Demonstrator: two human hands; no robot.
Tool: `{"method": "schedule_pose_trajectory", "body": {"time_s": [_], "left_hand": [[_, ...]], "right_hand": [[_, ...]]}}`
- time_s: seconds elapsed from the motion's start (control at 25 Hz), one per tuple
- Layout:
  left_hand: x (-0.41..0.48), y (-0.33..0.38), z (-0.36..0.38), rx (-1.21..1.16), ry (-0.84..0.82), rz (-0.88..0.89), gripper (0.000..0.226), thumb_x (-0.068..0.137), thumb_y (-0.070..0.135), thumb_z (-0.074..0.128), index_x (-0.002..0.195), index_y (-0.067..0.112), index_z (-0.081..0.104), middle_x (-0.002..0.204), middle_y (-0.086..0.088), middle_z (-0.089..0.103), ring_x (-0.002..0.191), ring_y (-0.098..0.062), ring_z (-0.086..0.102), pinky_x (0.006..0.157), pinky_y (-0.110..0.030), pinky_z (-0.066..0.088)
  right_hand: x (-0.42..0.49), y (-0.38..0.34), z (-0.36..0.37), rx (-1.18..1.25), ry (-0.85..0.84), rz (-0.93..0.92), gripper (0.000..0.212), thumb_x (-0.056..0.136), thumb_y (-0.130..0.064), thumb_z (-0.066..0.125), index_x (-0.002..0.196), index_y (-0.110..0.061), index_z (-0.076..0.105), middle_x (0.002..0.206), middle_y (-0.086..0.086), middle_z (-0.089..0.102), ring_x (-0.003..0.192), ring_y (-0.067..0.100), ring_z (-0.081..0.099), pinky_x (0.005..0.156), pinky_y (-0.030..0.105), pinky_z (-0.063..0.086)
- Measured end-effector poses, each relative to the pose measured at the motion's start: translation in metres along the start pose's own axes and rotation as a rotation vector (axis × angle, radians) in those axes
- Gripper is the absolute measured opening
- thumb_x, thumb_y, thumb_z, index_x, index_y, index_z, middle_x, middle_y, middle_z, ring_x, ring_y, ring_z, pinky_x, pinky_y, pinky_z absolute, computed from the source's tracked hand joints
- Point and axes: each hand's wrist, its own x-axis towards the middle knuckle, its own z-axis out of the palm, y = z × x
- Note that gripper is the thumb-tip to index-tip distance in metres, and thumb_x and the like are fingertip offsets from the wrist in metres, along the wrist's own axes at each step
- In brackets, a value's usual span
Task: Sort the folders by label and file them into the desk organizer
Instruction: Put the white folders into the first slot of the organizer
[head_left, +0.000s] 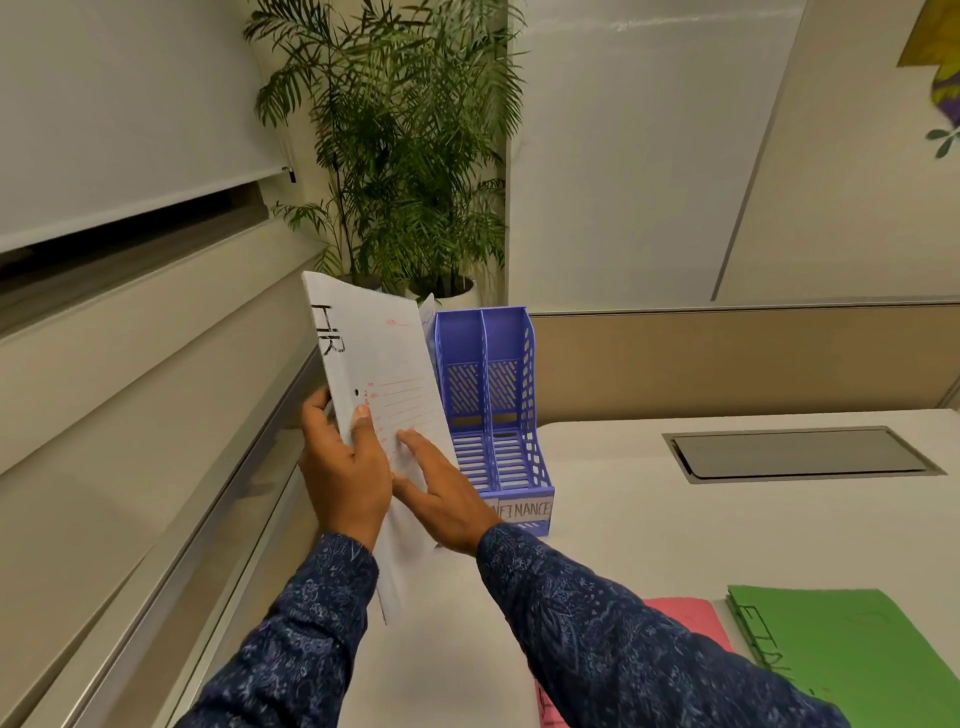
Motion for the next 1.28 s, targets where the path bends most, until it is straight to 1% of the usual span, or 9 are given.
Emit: {"method": "schedule_pose_trajectory", "body": {"time_s": [0.16,0.28,0.36,0.48,0.68,0.84,1.04,1.16,1.28], "left_hand": [[0.016,0.003,0.012,0.050,-0.004,0.053,0.031,0.099,0.028,0.053,0.127,0.025,0.041,0.123,0.001,0.062,0.097,-0.016,0.065,0.060,-0.013,0.054],[0.030,0.008,0.007,0.064,-0.025,0.096,0.026,0.099,0.026,0.053,0.122,0.031,0.041,0.117,0.008,0.060,0.095,-0.015,0.066,0.053,-0.008,0.051],[0.038,0.015,0.004,0.080,-0.033,0.147,0.026,0.099,0.027,0.052,0.122,0.029,0.041,0.121,0.002,0.064,0.095,-0.018,0.068,0.053,-0.009,0.052],[0.046,0.025,0.003,0.080,-0.009,0.258,0.029,0.099,0.029,0.053,0.125,0.024,0.041,0.121,-0.008,0.067,0.093,-0.019,0.070,0.056,-0.009,0.053],[0.045,0.010,0.020,0.085,0.043,0.300,0.033,0.100,0.032,0.050,0.129,0.024,0.038,0.127,-0.003,0.063,0.104,-0.015,0.068,0.070,-0.026,0.060],[0.039,-0.019,0.035,0.052,0.054,0.313,0.033,0.100,0.035,0.048,0.130,0.026,0.037,0.127,0.009,0.054,0.110,-0.008,0.062,0.076,-0.024,0.059],[0.040,-0.050,0.051,-0.006,0.065,0.300,0.037,0.100,0.028,0.049,0.133,0.018,0.036,0.134,-0.012,0.052,0.120,-0.020,0.058,0.086,-0.035,0.058],[0.040,-0.064,0.062,-0.055,0.056,0.264,0.043,0.100,0.024,0.049,0.134,0.003,0.034,0.134,-0.021,0.046,0.123,-0.034,0.052,0.088,-0.052,0.056],[0.040,-0.075,0.074,-0.111,0.079,0.259,0.042,0.099,0.016,0.050,0.131,-0.005,0.031,0.133,-0.028,0.039,0.124,-0.040,0.048,0.089,-0.056,0.054]], "right_hand": [[0.006,0.013,0.003,0.004,-0.001,-0.011,0.080,0.091,-0.070,0.039,0.155,-0.030,0.014,0.164,-0.008,0.013,0.149,0.008,0.015,0.118,0.030,0.016],[0.008,0.020,0.006,0.012,0.014,-0.008,0.086,0.082,-0.082,0.035,0.153,-0.037,0.014,0.163,-0.013,0.015,0.143,-0.003,0.016,0.112,0.024,0.017],[0.009,0.025,0.008,0.009,0.025,-0.004,0.085,0.081,-0.083,0.035,0.152,-0.040,0.015,0.162,-0.014,0.017,0.138,-0.007,0.016,0.109,0.022,0.018],[0.015,0.032,0.011,0.038,0.021,0.046,0.084,0.084,-0.080,0.037,0.152,-0.036,0.016,0.162,-0.010,0.019,0.146,0.008,0.022,0.115,0.034,0.023],[0.028,0.031,0.014,0.164,-0.033,0.140,0.080,0.089,-0.070,0.042,0.153,-0.029,0.020,0.162,-0.001,0.025,0.145,0.021,0.031,0.116,0.047,0.032],[0.034,0.030,0.014,0.161,-0.046,0.152,0.072,0.094,-0.064,0.040,0.153,-0.028,0.022,0.160,0.003,0.028,0.142,0.024,0.036,0.113,0.053,0.035],[0.028,0.052,0.015,0.171,-0.094,0.122,0.074,0.092,-0.057,0.052,0.153,-0.031,0.020,0.161,0.000,0.027,0.143,0.023,0.034,0.114,0.054,0.033],[0.025,0.071,0.020,0.054,-0.089,0.116,0.084,0.086,-0.052,0.067,0.152,-0.031,0.021,0.158,-0.002,0.032,0.141,0.023,0.038,0.113,0.054,0.036],[0.029,0.087,0.023,-0.067,-0.021,0.128,0.081,0.086,-0.056,0.063,0.151,-0.029,0.023,0.155,-0.002,0.036,0.139,0.022,0.039,0.114,0.050,0.036]]}}
